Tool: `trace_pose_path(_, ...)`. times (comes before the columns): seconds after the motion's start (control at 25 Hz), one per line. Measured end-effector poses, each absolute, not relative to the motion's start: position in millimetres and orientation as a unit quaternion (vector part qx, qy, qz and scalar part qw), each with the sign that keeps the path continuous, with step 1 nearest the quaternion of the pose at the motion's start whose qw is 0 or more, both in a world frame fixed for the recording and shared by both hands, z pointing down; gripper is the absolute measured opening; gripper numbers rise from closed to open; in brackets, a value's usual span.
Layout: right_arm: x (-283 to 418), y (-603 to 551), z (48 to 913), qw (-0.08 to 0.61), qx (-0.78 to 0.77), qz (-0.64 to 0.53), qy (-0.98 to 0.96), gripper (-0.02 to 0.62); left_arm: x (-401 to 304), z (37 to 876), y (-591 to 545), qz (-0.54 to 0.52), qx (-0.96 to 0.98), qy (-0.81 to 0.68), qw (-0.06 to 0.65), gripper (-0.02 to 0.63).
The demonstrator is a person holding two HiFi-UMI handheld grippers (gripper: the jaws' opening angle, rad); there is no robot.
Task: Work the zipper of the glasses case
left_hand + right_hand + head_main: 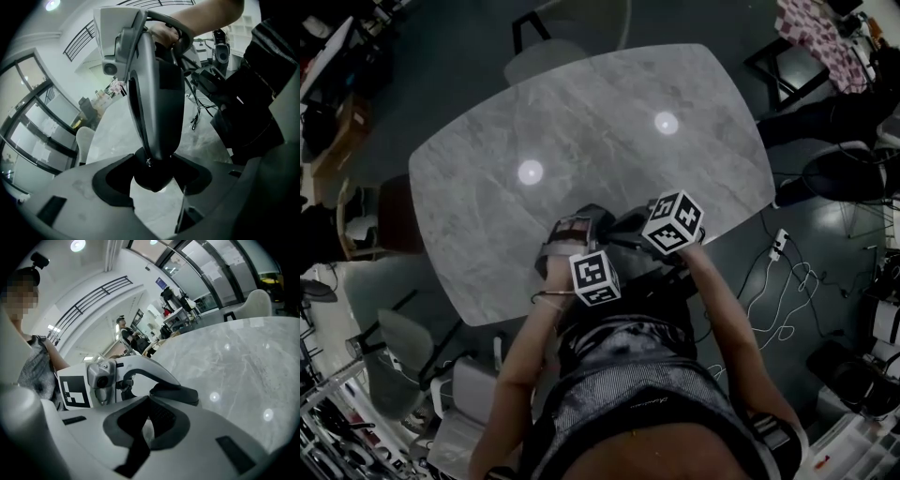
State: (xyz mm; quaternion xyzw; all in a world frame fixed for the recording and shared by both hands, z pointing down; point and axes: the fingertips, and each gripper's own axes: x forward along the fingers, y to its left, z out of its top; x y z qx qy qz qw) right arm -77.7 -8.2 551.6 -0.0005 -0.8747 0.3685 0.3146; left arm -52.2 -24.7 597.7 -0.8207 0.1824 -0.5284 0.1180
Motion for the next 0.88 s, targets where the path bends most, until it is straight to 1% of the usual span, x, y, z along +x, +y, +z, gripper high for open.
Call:
trace_pose_path(0.32, -93, -5, 550, 0.309, -0.009, 0.347, -0.886, 0.060, -69, 593, -26, -0.480, -0.838, 0.246, 0.089, 0.249)
trace_pose_path(0.52, -108, -6, 547, 0.295, -0.004, 0.330, -0.897, 0.061, -102, 595, -15, -0.459, -0.838, 0.284, 0.079, 0.249)
trace_pose_path(0.88, -119, -23, 553, 0.294, 0.069, 0.284, -0.910, 0.063, -159, 609, -6, -0.427, -0.840, 0.335, 0.017, 0.249)
